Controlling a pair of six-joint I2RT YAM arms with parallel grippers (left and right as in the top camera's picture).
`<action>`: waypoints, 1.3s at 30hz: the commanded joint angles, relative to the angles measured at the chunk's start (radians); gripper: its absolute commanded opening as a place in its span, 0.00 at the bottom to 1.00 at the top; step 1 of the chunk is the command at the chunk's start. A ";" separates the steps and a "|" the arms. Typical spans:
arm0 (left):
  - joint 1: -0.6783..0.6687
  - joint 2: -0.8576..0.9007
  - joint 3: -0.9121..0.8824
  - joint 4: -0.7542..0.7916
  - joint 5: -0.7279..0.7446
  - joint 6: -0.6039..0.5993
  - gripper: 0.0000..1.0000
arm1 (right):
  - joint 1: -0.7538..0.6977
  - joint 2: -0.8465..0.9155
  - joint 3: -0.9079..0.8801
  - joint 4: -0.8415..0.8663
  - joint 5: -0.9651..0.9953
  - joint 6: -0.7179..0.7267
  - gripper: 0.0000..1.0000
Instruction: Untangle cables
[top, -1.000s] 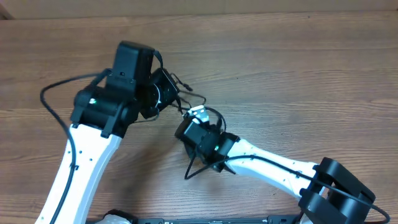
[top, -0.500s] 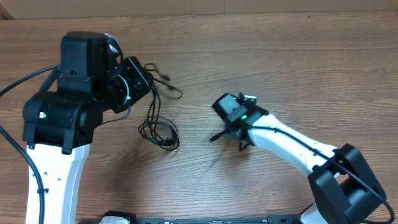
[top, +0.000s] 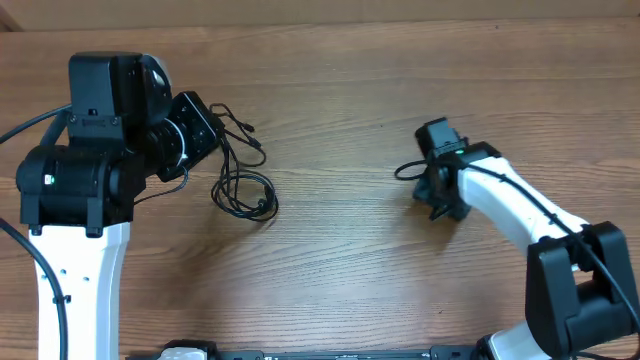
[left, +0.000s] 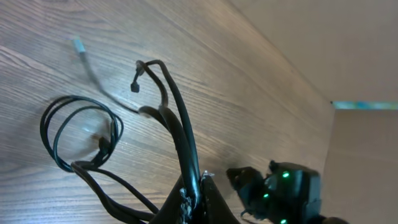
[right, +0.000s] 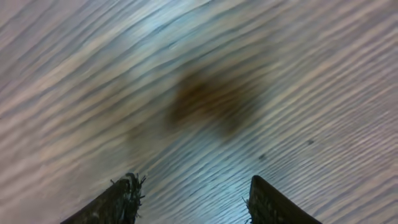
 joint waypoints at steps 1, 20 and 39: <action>0.003 0.009 0.019 0.000 0.011 0.038 0.04 | -0.065 -0.002 0.002 -0.001 -0.093 0.026 0.56; -0.171 0.025 -0.192 0.137 0.019 0.043 0.04 | -0.095 -0.003 0.002 0.072 -0.458 -0.074 0.54; -0.252 0.102 -0.206 0.282 0.016 0.009 0.04 | -0.301 -0.060 0.056 -0.088 -0.948 -0.608 0.77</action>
